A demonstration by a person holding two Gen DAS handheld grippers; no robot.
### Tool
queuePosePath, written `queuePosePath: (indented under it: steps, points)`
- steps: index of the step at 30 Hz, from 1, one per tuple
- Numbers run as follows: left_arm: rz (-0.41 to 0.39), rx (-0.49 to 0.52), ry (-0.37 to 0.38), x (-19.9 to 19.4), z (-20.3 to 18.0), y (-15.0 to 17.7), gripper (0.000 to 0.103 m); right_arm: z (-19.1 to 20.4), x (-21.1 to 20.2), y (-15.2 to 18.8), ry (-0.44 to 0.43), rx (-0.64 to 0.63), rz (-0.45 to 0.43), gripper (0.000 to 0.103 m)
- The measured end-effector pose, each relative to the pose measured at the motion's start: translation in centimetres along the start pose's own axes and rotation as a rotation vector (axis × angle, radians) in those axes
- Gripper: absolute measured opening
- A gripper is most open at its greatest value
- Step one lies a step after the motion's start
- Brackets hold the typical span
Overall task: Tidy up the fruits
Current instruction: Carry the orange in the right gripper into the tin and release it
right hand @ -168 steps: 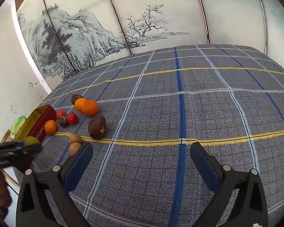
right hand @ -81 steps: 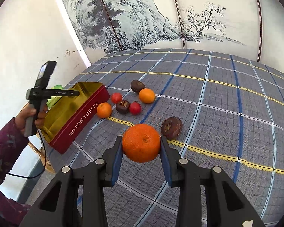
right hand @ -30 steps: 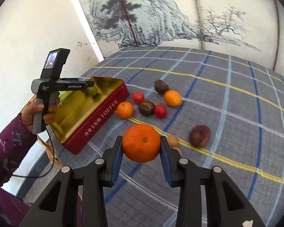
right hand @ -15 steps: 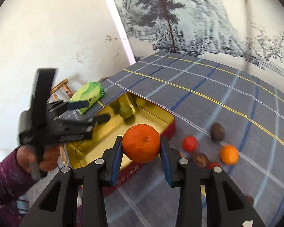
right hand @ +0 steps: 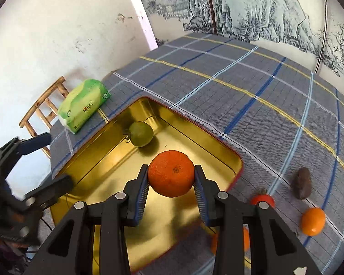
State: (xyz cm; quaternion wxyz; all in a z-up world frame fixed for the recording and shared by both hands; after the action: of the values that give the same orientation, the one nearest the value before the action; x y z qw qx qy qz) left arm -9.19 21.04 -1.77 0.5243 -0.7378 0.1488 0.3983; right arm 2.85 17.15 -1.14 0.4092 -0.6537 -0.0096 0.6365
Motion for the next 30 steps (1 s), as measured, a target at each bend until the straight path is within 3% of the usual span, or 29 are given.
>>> queuePosePath:
  steps: [6, 15, 19, 25, 30]
  points:
    - [0.017, -0.027, -0.028, 0.5, 1.2, 0.4, 0.100, 0.7, 1.8, -0.9, 0.035, -0.014, 0.024, 0.035]
    - [-0.061, -0.014, -0.051, -0.5, 2.3, 1.3, 0.100, 1.6, 3.8, -1.4, 0.086, -0.025, 0.060, 0.035]
    - [-0.073, -0.016, -0.037, -0.6, 2.5, 1.5, 0.100, 2.0, 4.3, -1.6, 0.095, -0.026, 0.063, 0.035]
    - [-0.099, -0.073, 0.043, -0.9, 3.2, 1.8, 0.100, 2.6, 5.0, -1.9, 0.088, -0.014, 0.069, 0.036]
    - [-0.088, -0.056, 0.003, -0.9, 3.1, 1.9, 0.100, 2.9, 5.3, -2.2, 0.083, -0.002, 0.065, 0.037]
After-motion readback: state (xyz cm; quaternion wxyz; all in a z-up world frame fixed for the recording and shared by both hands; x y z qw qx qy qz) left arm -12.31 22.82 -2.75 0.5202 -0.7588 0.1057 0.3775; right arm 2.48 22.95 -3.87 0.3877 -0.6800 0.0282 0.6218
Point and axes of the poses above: each gripper's, at about its wrist camera, not at the fingertips, and x roughly the way its jaws point, z to its left, y to its underside, the point moved 1 cm from there along x, roughly the way its jaws point, and after that the axes turned 11 degrees about y, right-handed, at the moved point
